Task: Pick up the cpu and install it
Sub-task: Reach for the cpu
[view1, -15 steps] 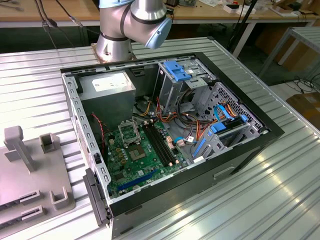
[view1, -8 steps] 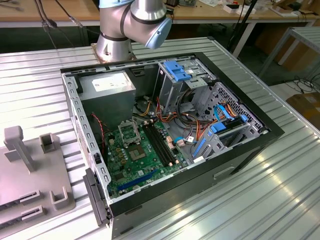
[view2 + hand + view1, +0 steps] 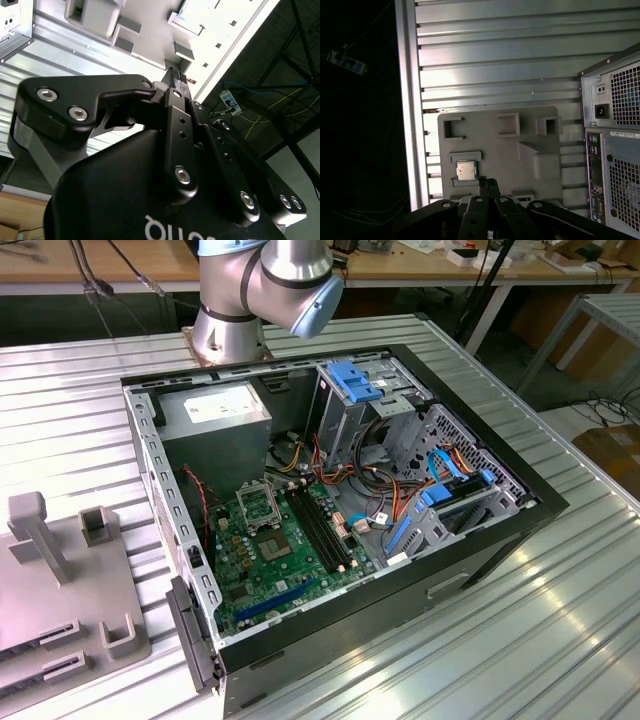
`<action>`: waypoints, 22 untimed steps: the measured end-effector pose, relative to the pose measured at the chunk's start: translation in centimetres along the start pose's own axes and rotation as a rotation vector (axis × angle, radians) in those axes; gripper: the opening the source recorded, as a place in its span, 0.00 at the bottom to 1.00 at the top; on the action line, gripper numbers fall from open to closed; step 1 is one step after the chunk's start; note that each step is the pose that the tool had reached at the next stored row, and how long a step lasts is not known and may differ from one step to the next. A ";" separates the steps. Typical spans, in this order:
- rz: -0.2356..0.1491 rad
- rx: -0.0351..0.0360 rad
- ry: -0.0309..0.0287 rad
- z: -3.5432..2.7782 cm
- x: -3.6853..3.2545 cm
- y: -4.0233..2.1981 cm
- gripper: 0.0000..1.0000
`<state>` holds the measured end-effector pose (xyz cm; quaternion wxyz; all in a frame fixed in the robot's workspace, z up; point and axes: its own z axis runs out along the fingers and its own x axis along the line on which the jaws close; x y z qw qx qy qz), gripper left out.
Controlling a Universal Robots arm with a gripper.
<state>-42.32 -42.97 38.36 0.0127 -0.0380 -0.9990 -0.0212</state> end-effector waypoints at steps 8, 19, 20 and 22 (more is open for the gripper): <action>0.000 -0.0001 -0.0002 0.02 0.00 -0.01 0.11; -0.011 0.0004 0.0012 0.50 1.34 -0.61 0.11; -0.016 0.0005 0.0015 0.55 1.45 -0.61 0.11; -0.028 0.0007 0.0018 0.70 1.62 -0.62 0.11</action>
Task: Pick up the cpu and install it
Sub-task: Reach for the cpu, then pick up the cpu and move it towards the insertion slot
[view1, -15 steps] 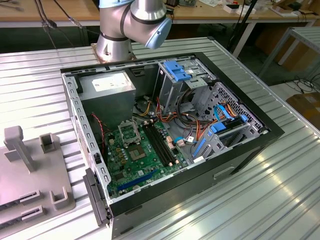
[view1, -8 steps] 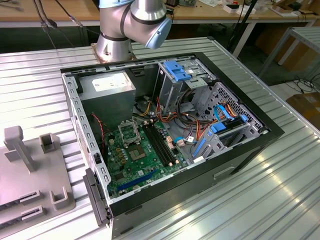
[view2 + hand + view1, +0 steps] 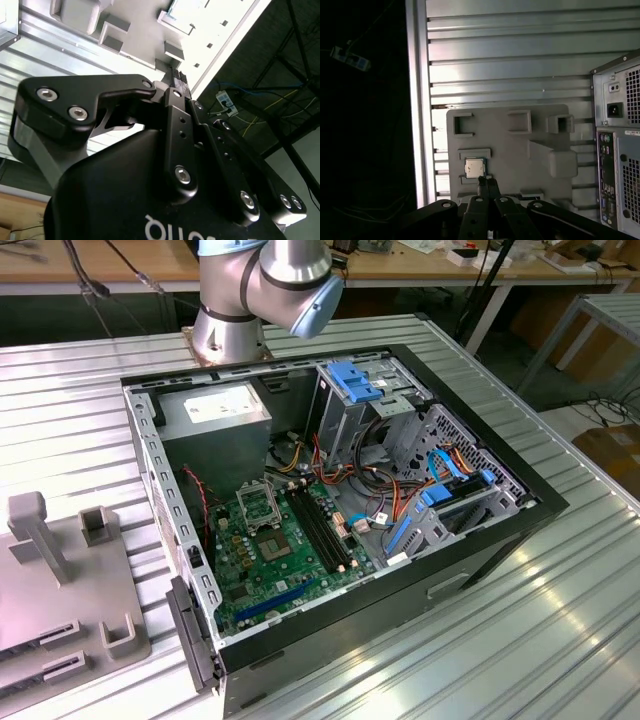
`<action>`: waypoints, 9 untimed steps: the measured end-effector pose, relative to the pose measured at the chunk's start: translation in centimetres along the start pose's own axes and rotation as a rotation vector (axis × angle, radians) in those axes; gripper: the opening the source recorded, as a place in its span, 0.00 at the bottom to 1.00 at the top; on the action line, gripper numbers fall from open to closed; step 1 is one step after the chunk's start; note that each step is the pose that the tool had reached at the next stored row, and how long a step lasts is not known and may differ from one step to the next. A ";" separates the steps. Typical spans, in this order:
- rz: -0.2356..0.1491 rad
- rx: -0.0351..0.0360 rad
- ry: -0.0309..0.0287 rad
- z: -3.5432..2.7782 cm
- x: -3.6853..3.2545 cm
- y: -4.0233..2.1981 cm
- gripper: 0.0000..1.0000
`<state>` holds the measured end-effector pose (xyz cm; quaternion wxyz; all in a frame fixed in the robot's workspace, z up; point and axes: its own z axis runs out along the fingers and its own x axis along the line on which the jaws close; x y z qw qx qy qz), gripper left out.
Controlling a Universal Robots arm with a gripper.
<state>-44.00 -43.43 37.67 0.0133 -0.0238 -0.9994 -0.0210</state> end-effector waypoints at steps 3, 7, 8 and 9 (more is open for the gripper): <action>-0.015 0.0003 0.0007 0.31 0.62 -0.04 0.11; -0.015 -0.0001 0.0008 0.34 0.62 -0.04 0.11; -0.015 -0.0002 0.0008 0.34 0.62 -0.04 0.11; -0.015 -0.0002 0.0008 0.34 0.62 -0.04 0.11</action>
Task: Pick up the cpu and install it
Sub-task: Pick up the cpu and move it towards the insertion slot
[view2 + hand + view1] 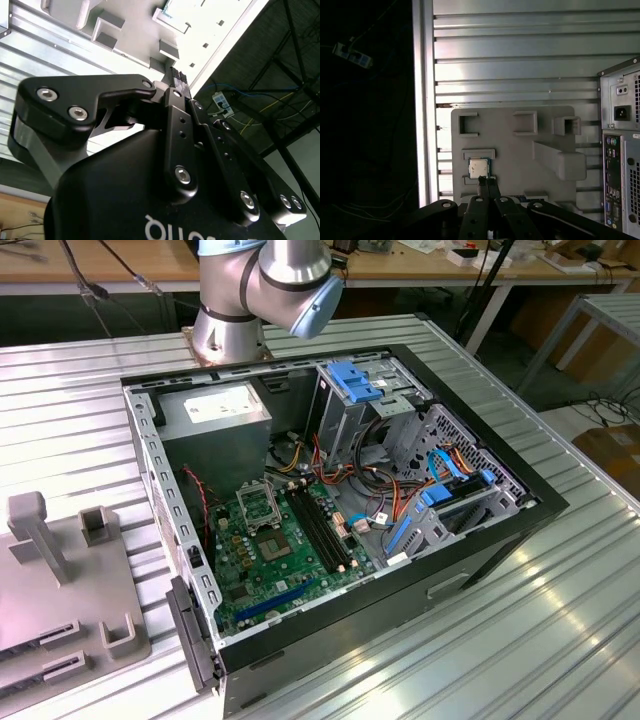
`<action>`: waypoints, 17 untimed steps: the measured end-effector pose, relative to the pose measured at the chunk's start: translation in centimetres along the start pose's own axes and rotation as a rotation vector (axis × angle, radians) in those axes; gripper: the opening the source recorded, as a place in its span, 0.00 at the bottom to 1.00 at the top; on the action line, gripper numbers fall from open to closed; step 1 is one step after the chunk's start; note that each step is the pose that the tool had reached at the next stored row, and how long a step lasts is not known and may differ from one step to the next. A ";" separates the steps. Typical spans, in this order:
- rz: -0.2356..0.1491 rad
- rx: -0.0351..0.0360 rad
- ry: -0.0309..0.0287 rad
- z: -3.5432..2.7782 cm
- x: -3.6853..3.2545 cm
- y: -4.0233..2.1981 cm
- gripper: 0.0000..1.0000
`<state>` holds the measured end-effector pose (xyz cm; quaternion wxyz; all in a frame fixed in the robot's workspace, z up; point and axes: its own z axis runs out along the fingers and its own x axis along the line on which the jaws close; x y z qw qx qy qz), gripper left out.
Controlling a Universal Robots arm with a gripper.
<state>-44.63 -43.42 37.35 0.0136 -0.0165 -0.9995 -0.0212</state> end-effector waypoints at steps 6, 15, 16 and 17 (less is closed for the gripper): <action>0.000 -0.0001 0.0000 0.01 0.00 0.00 0.11; 0.000 -0.0003 0.0001 0.02 0.00 0.00 0.42; 0.000 -0.0004 0.0000 0.02 0.00 0.00 0.53; 0.000 -0.0004 0.0001 0.02 0.00 0.00 0.53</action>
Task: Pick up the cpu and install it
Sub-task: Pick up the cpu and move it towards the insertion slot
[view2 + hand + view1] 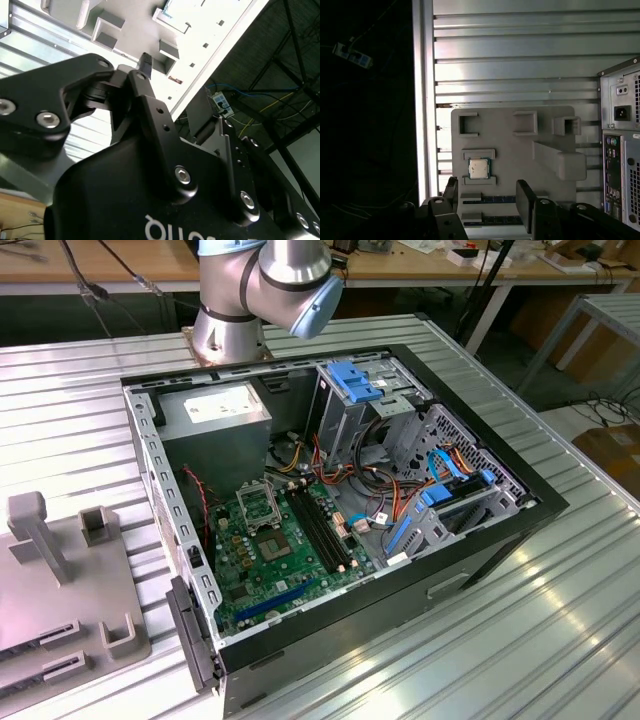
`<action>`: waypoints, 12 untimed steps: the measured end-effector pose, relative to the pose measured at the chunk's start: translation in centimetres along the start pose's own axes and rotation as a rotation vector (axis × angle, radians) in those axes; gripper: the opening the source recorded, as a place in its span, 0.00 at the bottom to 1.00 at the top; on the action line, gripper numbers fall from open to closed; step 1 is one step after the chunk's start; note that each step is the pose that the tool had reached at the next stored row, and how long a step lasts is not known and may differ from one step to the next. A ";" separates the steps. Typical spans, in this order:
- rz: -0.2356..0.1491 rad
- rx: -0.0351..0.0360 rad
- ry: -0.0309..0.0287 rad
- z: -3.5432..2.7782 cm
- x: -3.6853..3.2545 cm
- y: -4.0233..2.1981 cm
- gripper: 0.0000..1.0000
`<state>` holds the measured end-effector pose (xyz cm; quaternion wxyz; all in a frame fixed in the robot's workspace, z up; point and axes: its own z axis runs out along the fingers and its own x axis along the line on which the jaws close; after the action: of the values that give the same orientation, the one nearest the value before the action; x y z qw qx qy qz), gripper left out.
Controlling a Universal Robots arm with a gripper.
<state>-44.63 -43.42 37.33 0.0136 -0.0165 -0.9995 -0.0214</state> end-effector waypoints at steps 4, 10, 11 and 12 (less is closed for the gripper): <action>0.000 -0.0001 0.0000 0.01 0.00 0.00 0.60; 0.000 -0.0009 0.0000 0.05 0.00 0.00 0.60; 0.000 -0.0010 0.0000 0.06 0.00 0.00 0.60; 0.000 -0.0010 0.0000 0.06 0.00 0.00 0.60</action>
<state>-44.63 -43.42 37.27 0.0136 -0.0164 -0.9995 -0.0219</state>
